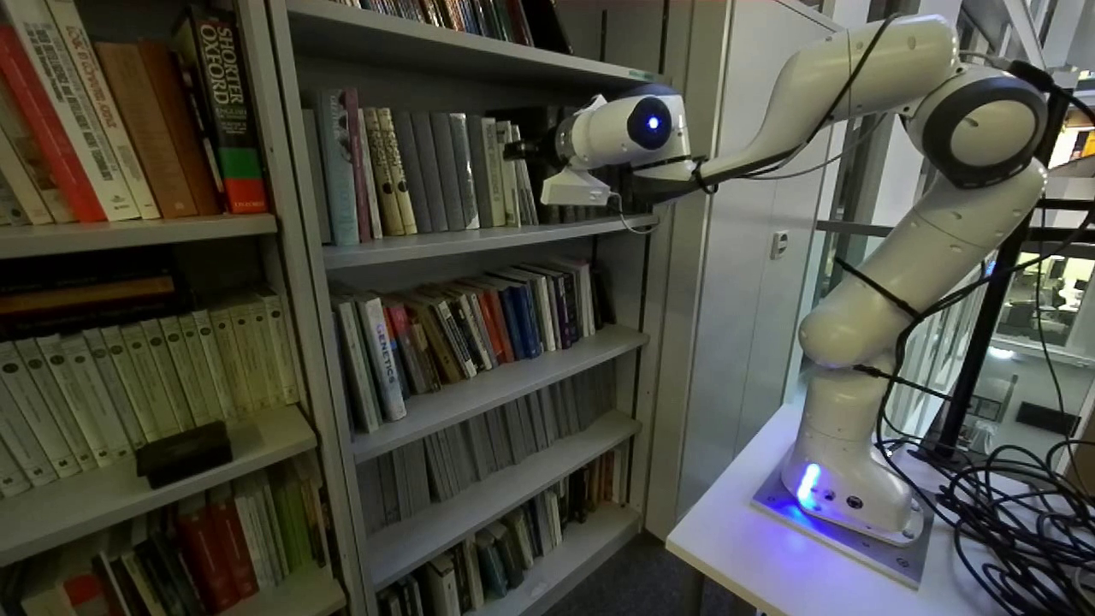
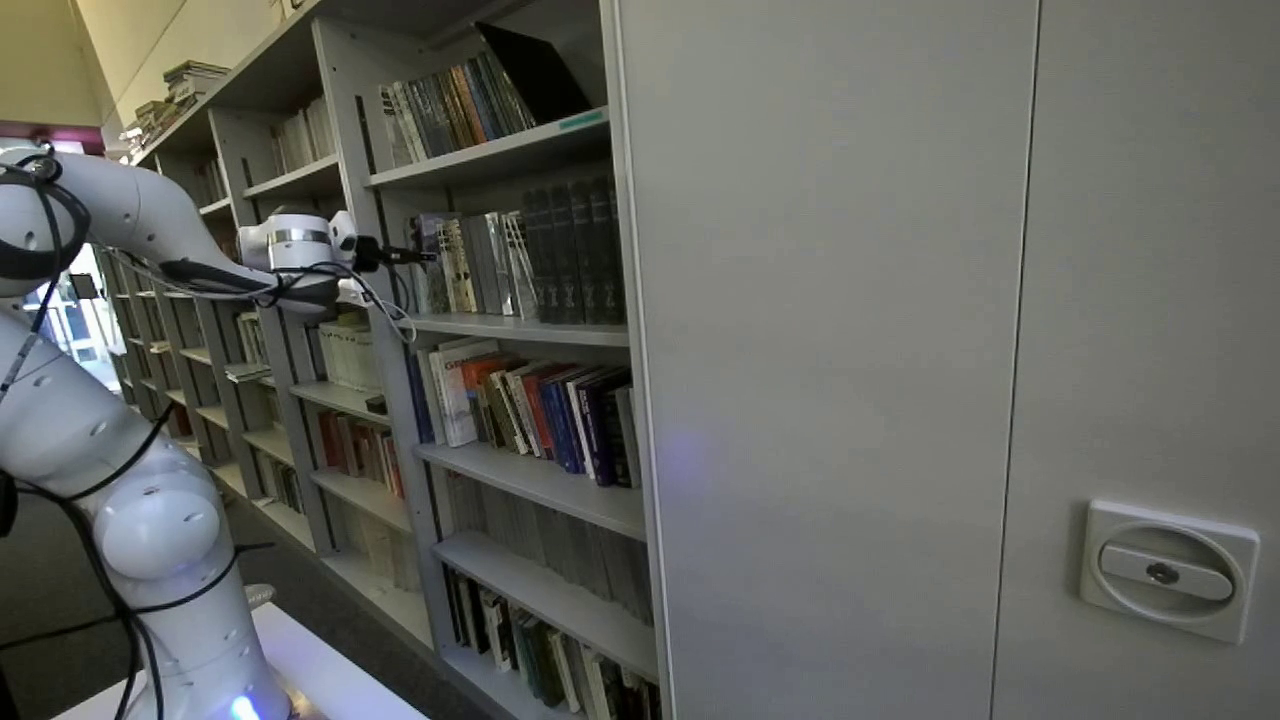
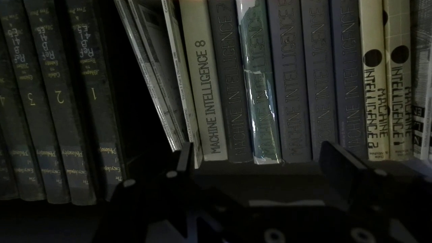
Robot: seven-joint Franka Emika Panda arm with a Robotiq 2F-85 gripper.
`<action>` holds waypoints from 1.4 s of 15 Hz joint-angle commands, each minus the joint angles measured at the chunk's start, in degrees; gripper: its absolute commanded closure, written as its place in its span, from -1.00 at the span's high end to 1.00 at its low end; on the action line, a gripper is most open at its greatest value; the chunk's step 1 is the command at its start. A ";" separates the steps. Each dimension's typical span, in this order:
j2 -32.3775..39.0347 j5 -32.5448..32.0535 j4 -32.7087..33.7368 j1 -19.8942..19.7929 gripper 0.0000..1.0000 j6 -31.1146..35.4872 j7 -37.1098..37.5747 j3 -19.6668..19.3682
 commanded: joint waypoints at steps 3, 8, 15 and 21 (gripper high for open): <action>3.43 -6.27 3.60 -2.00 1.00 0.33 3.75 0.82; 5.69 -12.33 5.20 -3.04 1.00 -0.93 9.27 1.03; 8.38 -16.99 5.29 -2.93 1.00 -2.70 13.29 0.84; 9.64 -19.75 4.94 -2.68 1.00 -4.76 14.33 1.29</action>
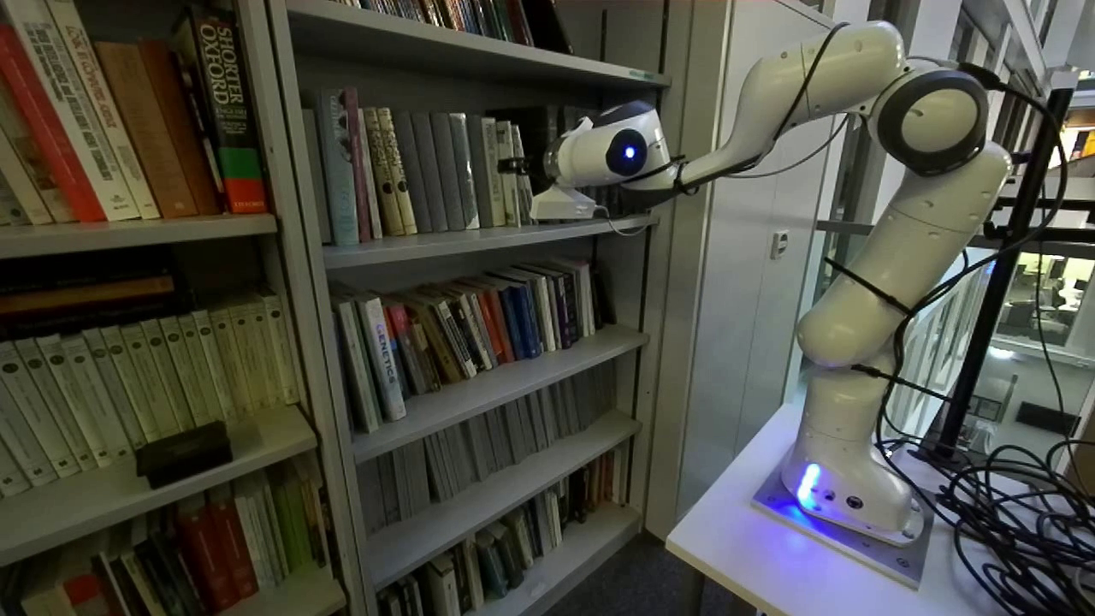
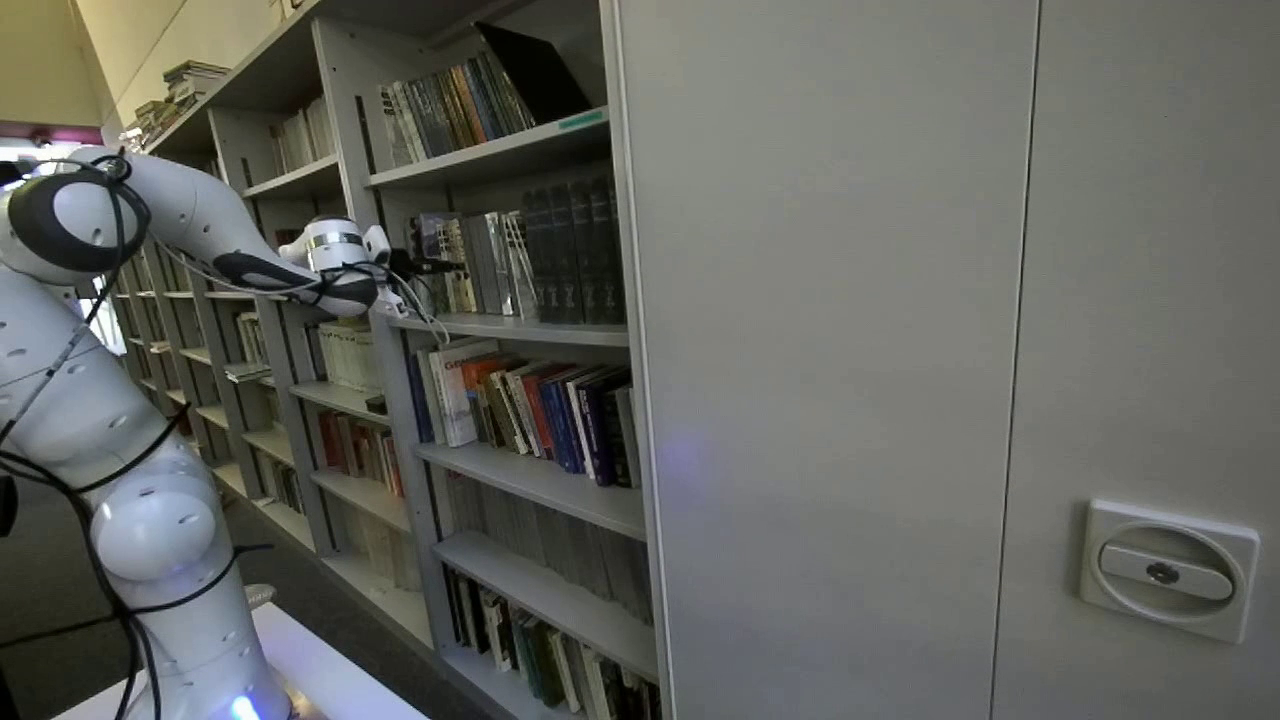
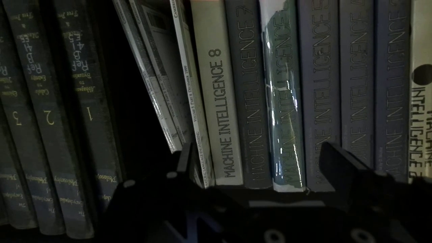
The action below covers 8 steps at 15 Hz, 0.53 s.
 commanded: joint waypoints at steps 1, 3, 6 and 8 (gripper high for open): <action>1.09 -4.44 1.11 -0.46 1.00 -3.02 2.94 1.21; 1.27 -5.64 0.95 -0.36 1.00 -4.14 3.37 1.55; 1.53 -7.27 1.07 -0.34 1.00 -5.78 3.82 2.23; 3.60 -9.74 1.16 9.44 1.00 -9.66 2.95 -5.30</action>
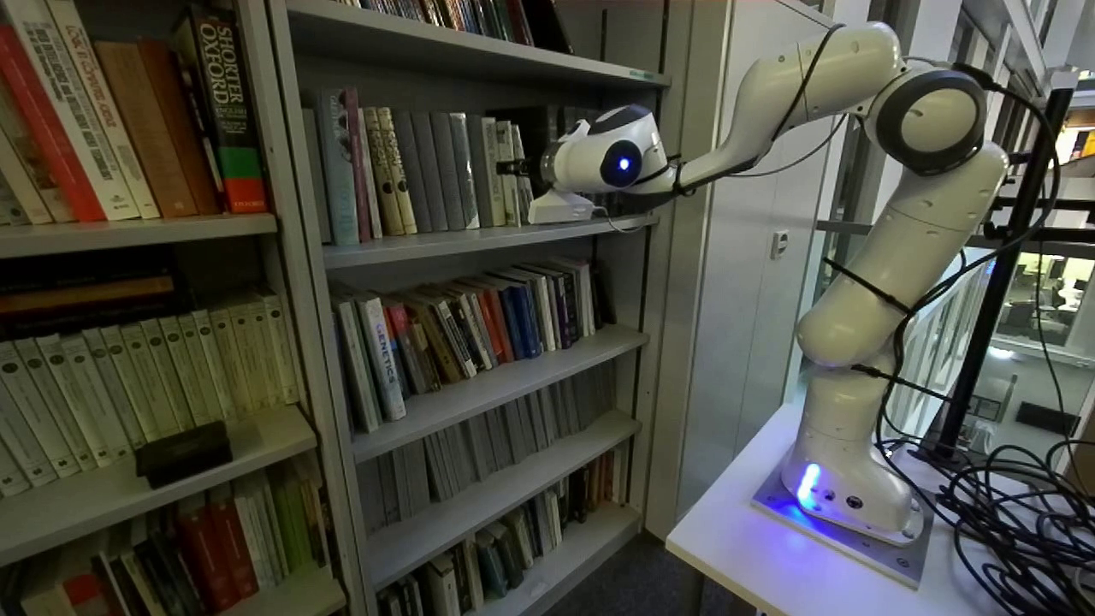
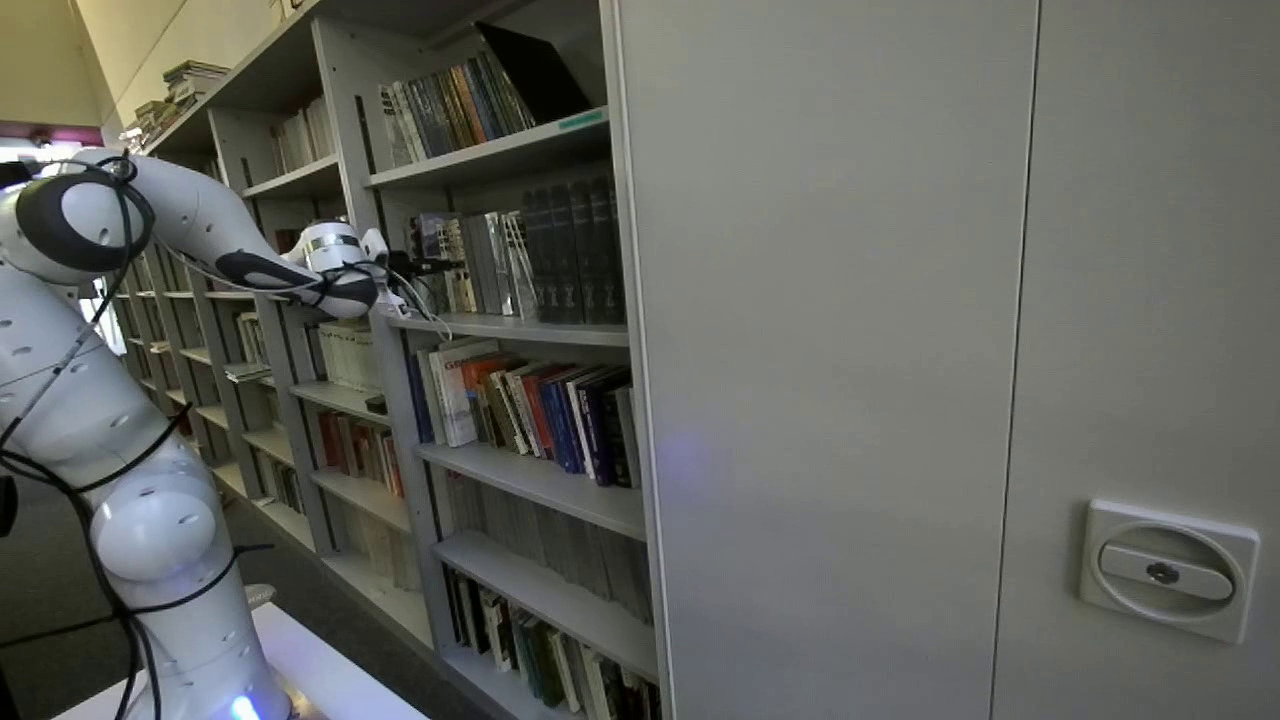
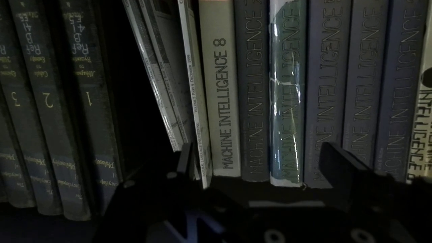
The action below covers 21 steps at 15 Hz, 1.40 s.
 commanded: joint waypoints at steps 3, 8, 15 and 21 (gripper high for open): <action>4.07 -7.85 1.75 15.31 1.00 -8.90 1.21 -11.21; 6.18 -10.47 3.72 21.68 1.00 -11.56 1.17 -16.50; 8.24 -10.13 7.20 23.79 1.00 -10.61 1.68 -19.90; 9.40 -10.79 8.67 24.00 1.00 -10.58 3.01 -20.59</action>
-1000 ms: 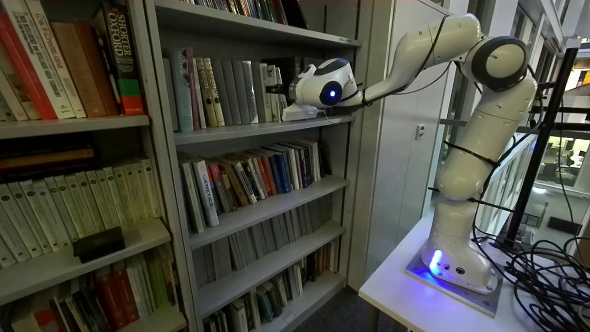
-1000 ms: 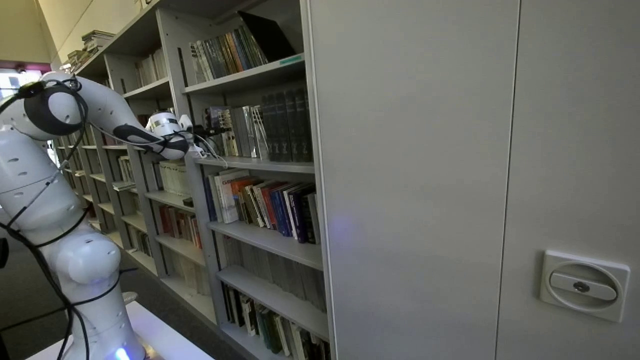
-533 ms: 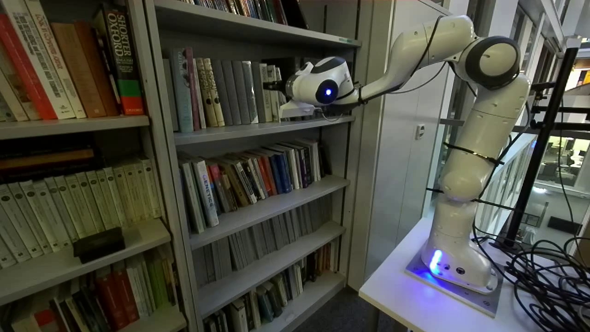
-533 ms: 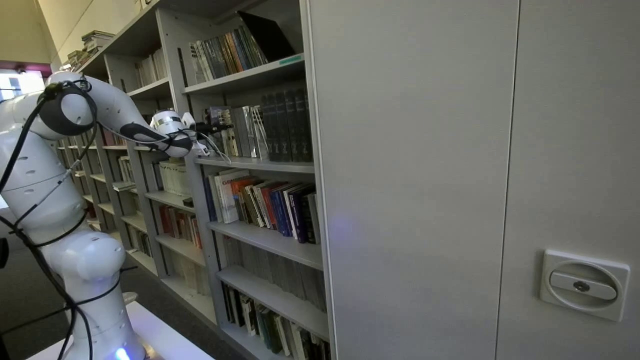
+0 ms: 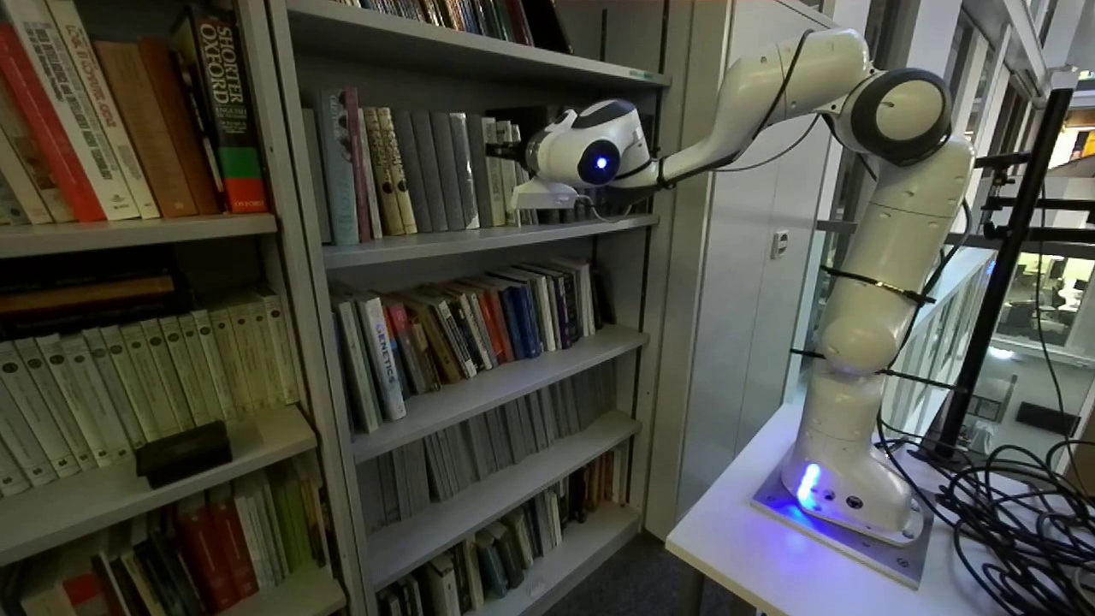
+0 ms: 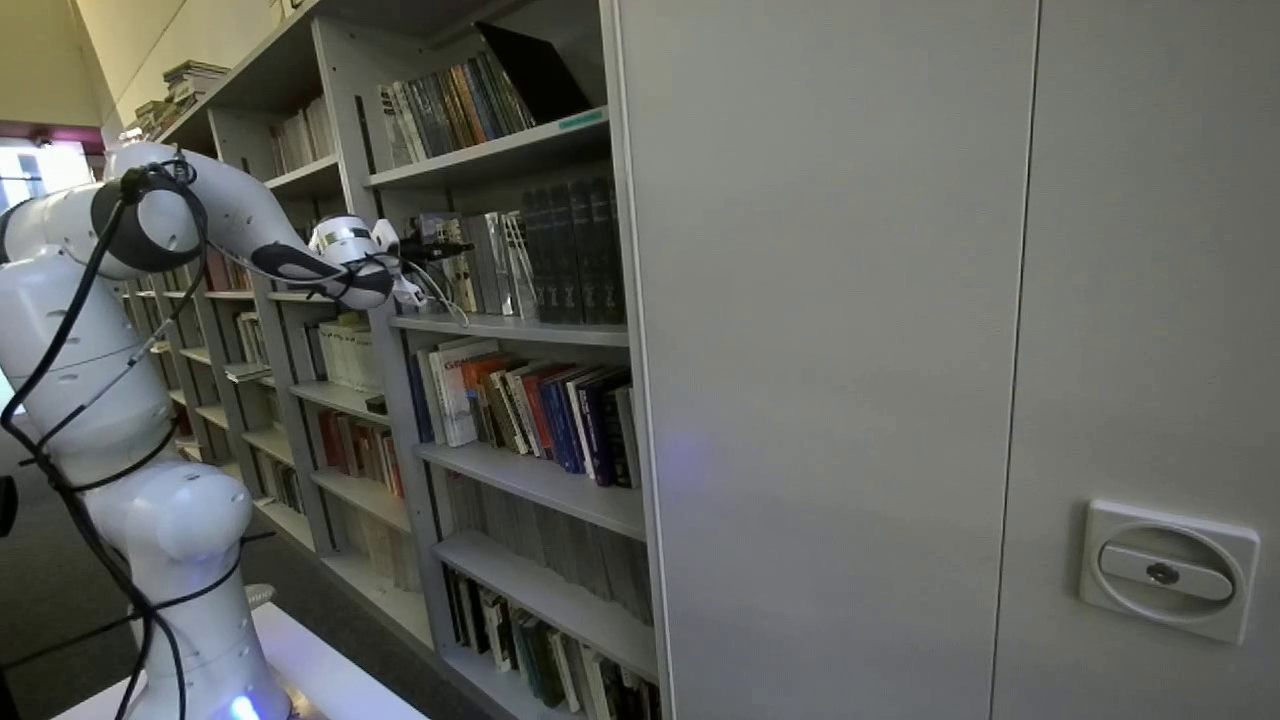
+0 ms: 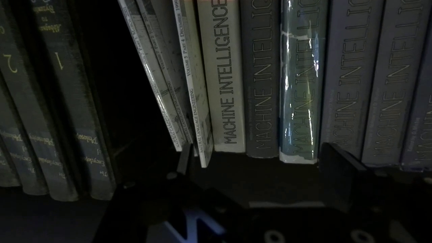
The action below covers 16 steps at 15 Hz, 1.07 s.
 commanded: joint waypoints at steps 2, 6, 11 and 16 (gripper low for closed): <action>1.66 -2.51 1.98 1.14 1.00 -0.62 1.24 -1.35; 1.82 -3.08 2.14 1.08 1.00 0.10 1.03 -1.55; 2.17 -4.68 1.83 1.07 1.00 -0.21 1.07 -1.64; 2.12 -5.83 0.75 1.33 1.00 -0.50 0.66 -1.41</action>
